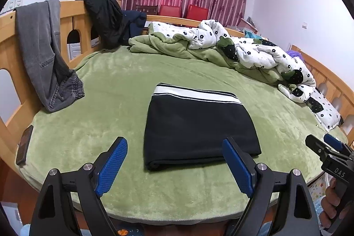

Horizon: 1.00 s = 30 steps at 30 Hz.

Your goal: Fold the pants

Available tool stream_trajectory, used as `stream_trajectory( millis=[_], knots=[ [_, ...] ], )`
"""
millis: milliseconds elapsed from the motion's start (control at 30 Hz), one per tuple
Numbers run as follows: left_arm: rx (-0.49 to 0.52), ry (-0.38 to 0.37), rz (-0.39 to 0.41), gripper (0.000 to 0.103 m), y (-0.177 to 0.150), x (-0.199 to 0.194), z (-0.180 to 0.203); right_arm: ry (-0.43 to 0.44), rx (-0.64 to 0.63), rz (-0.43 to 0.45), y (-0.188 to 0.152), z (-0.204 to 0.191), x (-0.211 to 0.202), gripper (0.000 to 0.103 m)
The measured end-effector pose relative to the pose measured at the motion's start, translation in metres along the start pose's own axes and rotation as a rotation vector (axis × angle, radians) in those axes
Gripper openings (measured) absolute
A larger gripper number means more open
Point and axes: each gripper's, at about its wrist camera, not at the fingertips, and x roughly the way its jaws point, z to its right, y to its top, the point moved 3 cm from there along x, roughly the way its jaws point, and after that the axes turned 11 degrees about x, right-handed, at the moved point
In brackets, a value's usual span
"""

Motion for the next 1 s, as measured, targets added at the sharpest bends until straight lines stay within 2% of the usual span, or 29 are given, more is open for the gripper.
stream_trajectory(
  millis=[133, 367, 1000],
  knots=[
    [-0.010, 0.002, -0.010, 0.087, -0.001, 0.001, -0.001, -0.008, -0.029, 0.018, -0.002, -0.007, -0.007, 0.098],
    [0.028, 0.069, -0.002, 0.087, -0.003, -0.001, 0.006, 0.003, -0.033, 0.011, -0.003, -0.009, -0.011, 0.098],
    [0.043, 0.071, 0.006, 0.087, -0.003, -0.003, 0.019, -0.003, -0.001, 0.019, 0.003, 0.004, -0.015, 0.098]
  ],
)
